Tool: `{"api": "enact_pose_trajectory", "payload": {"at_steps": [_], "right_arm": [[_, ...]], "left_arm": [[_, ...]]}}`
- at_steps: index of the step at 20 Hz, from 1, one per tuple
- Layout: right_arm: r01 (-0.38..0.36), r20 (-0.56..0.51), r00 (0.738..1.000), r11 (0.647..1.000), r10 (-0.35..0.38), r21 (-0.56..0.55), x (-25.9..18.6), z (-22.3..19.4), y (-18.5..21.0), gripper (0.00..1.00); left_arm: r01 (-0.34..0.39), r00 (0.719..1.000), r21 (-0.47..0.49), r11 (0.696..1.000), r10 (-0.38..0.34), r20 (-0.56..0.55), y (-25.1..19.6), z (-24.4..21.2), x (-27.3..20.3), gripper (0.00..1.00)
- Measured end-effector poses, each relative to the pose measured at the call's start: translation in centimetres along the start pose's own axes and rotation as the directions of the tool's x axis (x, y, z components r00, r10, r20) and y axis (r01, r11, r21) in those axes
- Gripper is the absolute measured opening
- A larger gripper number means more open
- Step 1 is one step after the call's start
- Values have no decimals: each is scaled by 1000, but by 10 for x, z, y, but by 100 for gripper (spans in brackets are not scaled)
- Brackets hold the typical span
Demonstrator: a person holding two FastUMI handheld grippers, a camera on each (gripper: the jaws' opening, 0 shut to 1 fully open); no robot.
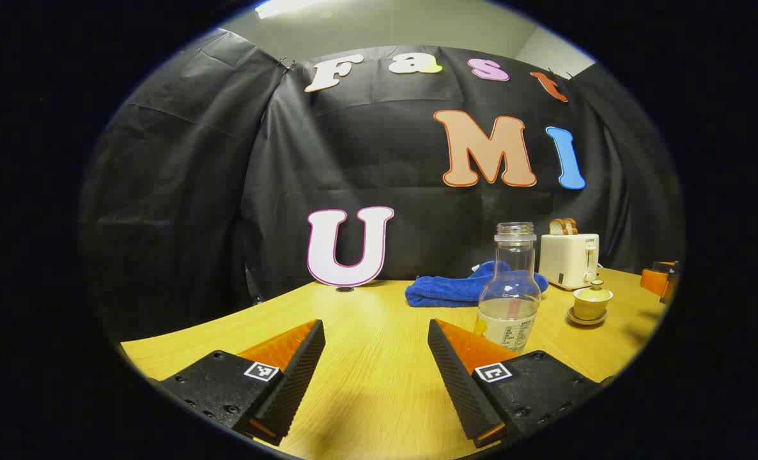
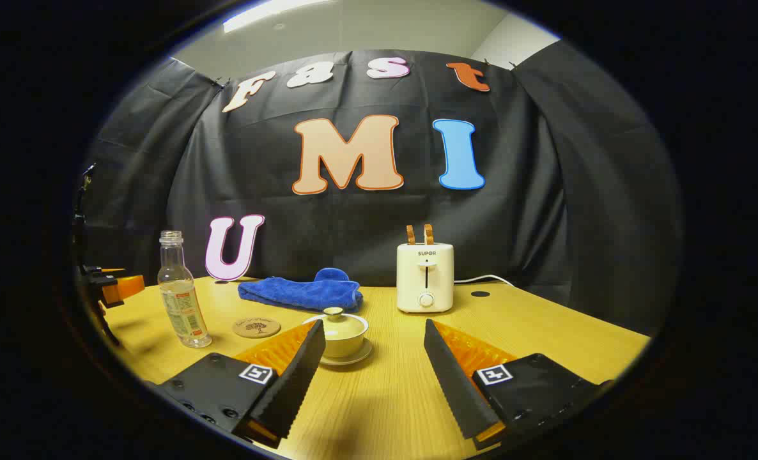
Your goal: Open the teacup lid with one hand, grasp the water bottle and pour water into the teacup with the other hand; after pouring, place the water bottle on the coaster and then close the teacup lid.
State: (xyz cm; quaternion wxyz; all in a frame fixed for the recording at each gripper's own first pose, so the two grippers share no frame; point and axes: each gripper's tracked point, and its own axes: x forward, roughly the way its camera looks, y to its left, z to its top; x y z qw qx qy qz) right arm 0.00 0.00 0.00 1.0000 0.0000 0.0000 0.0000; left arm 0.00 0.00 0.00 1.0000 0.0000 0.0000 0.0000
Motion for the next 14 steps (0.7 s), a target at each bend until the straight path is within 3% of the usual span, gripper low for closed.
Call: {"api": "enact_pose_trajectory", "payload": {"at_steps": [6,14], "right_arm": [[0,-1,1000,1000,0,0,0,0,0,99],[0,0,1000,1000,0,0,0,0,-1,94]], "left_arm": [[0,1000,-3,1000,0,-1,0,0,1,93],[1,1000,-1,1000,-1,2,0,-1,2,95]]}}
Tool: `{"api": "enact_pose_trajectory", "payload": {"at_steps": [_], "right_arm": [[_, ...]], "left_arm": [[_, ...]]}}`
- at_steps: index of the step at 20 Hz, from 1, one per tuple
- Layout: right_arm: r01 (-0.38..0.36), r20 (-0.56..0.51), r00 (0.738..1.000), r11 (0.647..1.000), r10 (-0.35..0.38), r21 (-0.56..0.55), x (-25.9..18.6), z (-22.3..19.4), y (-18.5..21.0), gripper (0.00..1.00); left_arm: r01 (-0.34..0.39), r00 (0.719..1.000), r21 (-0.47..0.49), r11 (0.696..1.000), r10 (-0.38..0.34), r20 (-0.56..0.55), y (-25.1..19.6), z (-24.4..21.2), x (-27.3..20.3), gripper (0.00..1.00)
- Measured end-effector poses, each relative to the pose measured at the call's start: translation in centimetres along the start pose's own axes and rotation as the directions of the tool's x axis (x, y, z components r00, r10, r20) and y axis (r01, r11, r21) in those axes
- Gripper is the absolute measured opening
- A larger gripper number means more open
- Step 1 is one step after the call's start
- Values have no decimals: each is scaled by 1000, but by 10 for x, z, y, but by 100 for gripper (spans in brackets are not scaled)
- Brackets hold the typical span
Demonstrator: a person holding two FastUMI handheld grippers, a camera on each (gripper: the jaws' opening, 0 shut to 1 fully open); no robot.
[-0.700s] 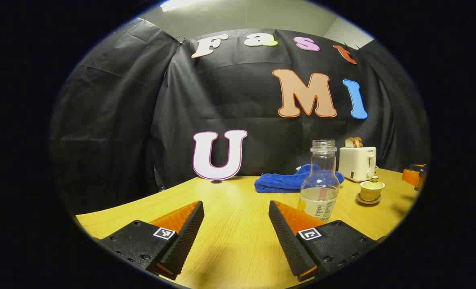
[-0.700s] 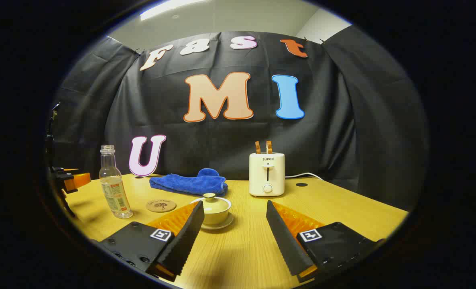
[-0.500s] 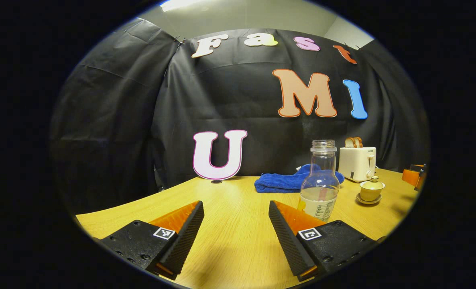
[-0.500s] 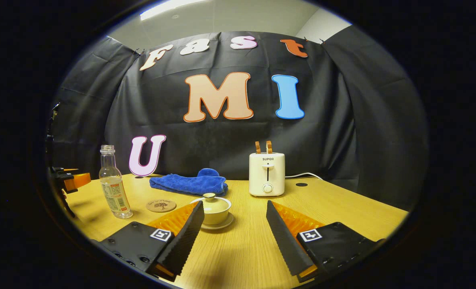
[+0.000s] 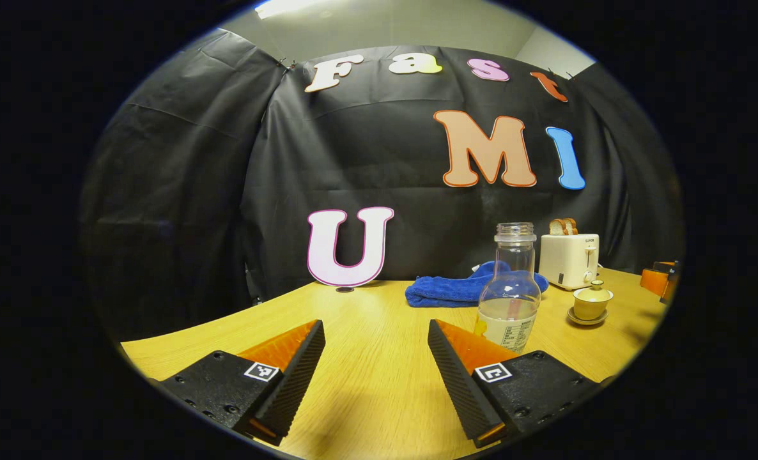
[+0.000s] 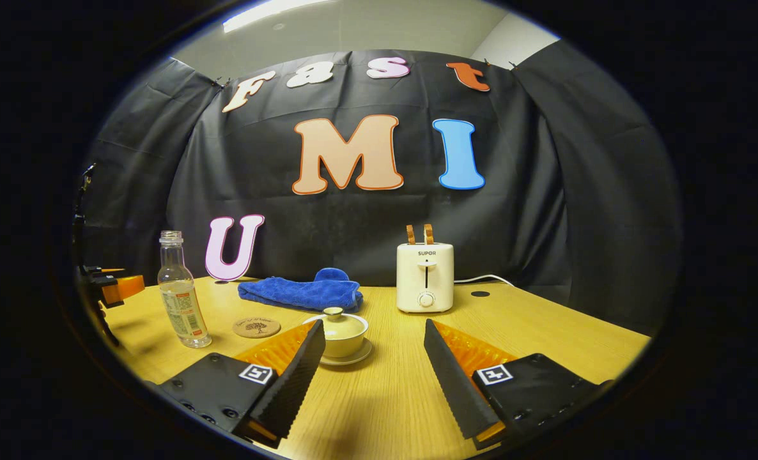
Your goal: Open the teacup lid with one hand, grasp the water bottle and pour water into the teacup with the other hand; after pouring, place the water bottle on the coaster and then close the teacup lid.
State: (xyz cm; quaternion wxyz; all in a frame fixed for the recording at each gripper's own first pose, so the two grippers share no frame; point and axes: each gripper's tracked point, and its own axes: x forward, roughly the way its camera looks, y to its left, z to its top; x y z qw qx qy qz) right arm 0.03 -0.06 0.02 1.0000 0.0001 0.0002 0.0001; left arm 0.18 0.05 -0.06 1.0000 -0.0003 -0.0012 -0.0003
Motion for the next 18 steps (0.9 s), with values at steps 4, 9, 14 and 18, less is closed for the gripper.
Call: {"api": "enact_pose_trajectory", "payload": {"at_steps": [4,9,14,18], "right_arm": [[0,0,1000,1000,0,0,-1,-1,0,94],[0,-1,1000,1000,0,1,-1,-1,1,94],[-9,-5,1000,1000,9,1,3,-1,5,98],[-53,-8,999,999,53,3,14,-2,17,99]], "left_arm": [[0,1000,-1,1000,0,-1,0,-1,0,95],[0,1000,0,1000,0,0,0,0,1,95],[-2,1000,-1,1000,2,0,1,-1,1,95],[-2,1000,-1,1000,2,1,0,-1,1,95]]}}
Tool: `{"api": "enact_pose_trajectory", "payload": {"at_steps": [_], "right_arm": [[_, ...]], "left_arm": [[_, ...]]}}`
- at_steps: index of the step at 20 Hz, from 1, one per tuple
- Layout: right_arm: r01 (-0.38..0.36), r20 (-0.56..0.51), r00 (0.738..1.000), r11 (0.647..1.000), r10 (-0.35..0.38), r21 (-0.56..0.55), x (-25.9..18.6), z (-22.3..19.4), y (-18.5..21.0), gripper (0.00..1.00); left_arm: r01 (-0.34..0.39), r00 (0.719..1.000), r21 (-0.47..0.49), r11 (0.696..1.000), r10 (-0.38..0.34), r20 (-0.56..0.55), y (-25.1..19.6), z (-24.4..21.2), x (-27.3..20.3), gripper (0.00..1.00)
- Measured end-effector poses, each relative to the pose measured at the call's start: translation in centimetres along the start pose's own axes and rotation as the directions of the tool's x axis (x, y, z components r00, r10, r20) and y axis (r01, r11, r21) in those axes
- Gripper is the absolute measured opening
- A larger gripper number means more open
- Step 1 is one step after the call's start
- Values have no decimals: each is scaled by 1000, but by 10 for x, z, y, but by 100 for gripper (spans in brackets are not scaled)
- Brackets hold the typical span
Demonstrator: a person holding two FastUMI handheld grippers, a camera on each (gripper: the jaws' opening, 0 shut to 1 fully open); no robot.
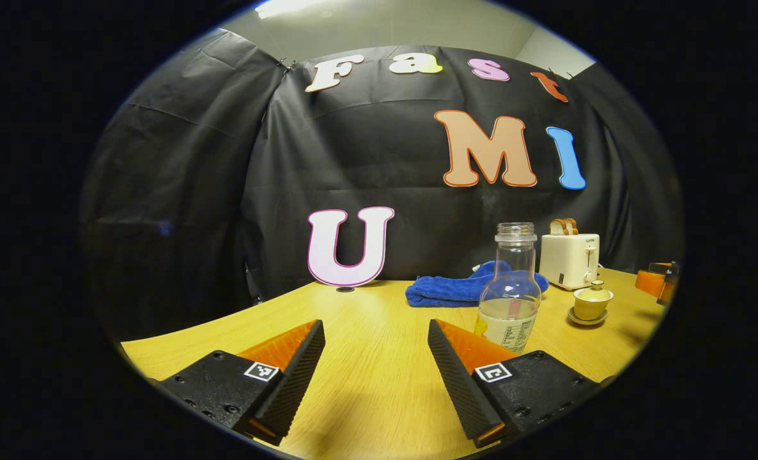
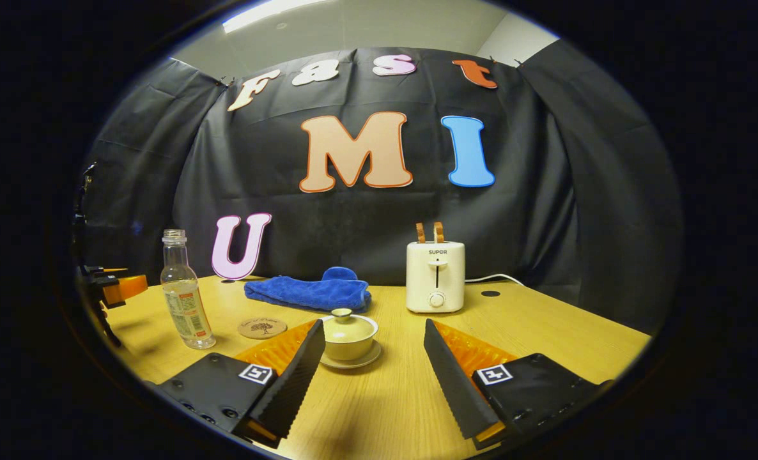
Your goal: Open the teacup lid with one hand, grasp the water bottle and pour water into the teacup with the other hand; after pouring, place the water bottle on the coaster and then close the teacup lid.
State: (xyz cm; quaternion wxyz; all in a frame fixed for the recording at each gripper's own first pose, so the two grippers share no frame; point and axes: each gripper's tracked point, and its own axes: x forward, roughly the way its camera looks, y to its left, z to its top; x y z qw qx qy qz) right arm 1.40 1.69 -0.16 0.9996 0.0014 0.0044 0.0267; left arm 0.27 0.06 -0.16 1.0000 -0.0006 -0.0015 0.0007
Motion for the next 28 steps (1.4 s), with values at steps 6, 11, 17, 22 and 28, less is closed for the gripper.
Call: {"api": "enact_pose_trajectory", "payload": {"at_steps": [6,11,17,22,28], "right_arm": [[-43,-2,999,999,43,2,26,-3,16,94],[-96,-16,995,995,96,6,50,-6,32,98],[-128,-62,990,992,128,9,73,-14,43,94],[-144,-110,983,990,144,6,86,-20,50,98],[-121,-165,979,993,120,0,106,-30,50,81]], "left_arm": [[-5,1000,0,1000,5,-1,2,1,1,95],[-5,1000,0,1000,5,0,2,1,0,95],[-5,1000,1,1000,5,0,2,1,1,95],[-5,1000,1,1000,5,0,2,0,0,95],[-5,1000,1,1000,5,0,2,0,0,95]]}}
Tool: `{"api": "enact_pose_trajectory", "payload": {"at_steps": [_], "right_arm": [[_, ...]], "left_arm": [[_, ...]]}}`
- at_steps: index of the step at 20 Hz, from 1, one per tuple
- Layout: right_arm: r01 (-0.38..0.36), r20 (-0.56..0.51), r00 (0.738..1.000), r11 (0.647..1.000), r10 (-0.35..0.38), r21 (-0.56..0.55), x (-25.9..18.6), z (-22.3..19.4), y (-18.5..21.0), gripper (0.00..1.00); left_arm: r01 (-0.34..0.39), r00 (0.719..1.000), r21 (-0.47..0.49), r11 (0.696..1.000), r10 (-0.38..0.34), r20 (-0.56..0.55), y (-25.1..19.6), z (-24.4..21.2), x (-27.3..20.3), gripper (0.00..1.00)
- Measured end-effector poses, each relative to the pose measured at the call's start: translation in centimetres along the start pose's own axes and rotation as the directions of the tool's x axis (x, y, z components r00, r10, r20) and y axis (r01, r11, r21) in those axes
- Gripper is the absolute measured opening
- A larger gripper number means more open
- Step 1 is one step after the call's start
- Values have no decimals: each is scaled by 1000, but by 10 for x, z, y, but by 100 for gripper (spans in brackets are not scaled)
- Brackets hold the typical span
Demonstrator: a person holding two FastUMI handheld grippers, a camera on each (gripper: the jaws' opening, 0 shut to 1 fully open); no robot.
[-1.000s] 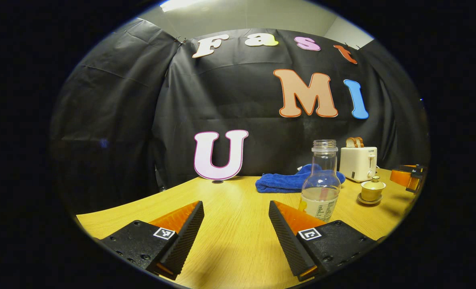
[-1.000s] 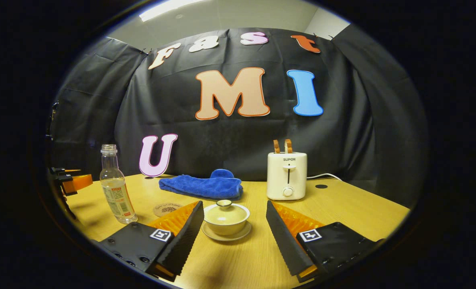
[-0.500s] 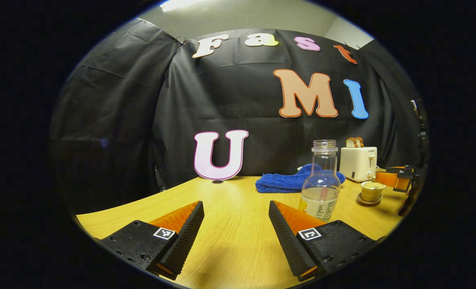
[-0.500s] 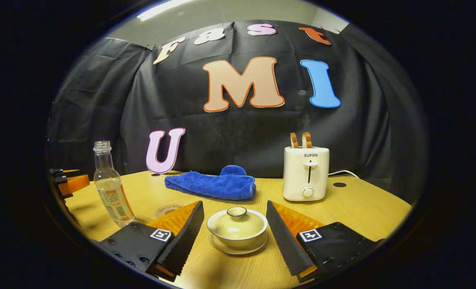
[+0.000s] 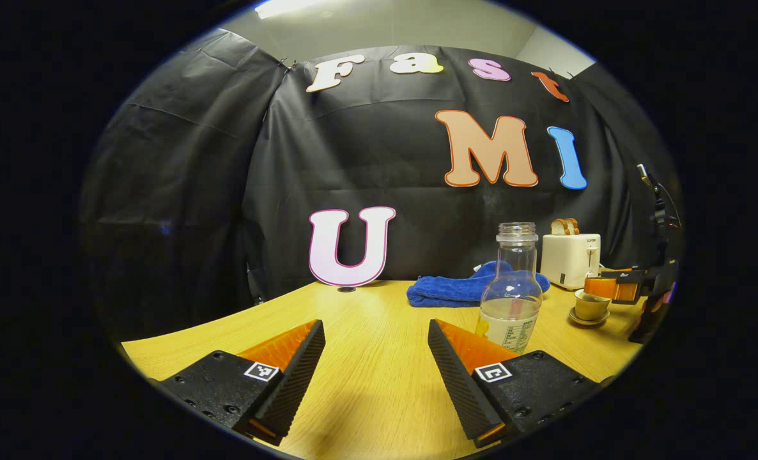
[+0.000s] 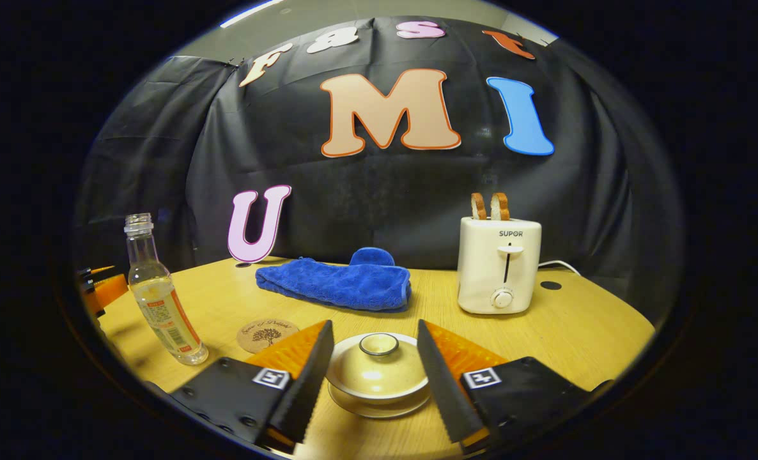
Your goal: Open the teacup lid with one hand, grasp the water bottle and pour water into the teacup with the other hand; after pouring, place the water bottle on the coaster and then close the teacup lid.
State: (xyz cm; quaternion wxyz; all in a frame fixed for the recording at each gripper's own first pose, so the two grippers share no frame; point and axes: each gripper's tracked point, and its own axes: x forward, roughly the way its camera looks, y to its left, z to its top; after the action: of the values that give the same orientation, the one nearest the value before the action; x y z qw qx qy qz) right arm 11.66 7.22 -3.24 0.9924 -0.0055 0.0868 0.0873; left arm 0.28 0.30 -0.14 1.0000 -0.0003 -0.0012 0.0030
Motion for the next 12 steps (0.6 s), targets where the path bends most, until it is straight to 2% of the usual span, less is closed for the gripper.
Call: {"api": "enact_pose_trajectory", "payload": {"at_steps": [3,5,7,10,11,12], "right_arm": [[1,-14,1000,1000,-1,-2,1,-1,-1,64],[9,-9,1000,1000,-9,3,4,-1,-3,46],[11,-8,1000,1000,-11,-2,1,2,-3,36],[5,-9,1000,1000,-5,0,1,0,-2,36],[-6,-6,1000,1000,6,0,1,-1,0,30],[-18,-4,1000,1000,18,0,1,0,1,30]], "left_arm": [[0,1000,0,1000,0,0,0,0,0,95],[0,1000,0,1000,0,0,0,1,1,95],[0,1000,0,1000,0,0,0,1,1,93],[0,1000,0,1000,0,0,0,1,0,95],[0,1000,0,1000,0,0,0,1,1,95],[0,1000,0,1000,0,0,0,1,1,95]]}}
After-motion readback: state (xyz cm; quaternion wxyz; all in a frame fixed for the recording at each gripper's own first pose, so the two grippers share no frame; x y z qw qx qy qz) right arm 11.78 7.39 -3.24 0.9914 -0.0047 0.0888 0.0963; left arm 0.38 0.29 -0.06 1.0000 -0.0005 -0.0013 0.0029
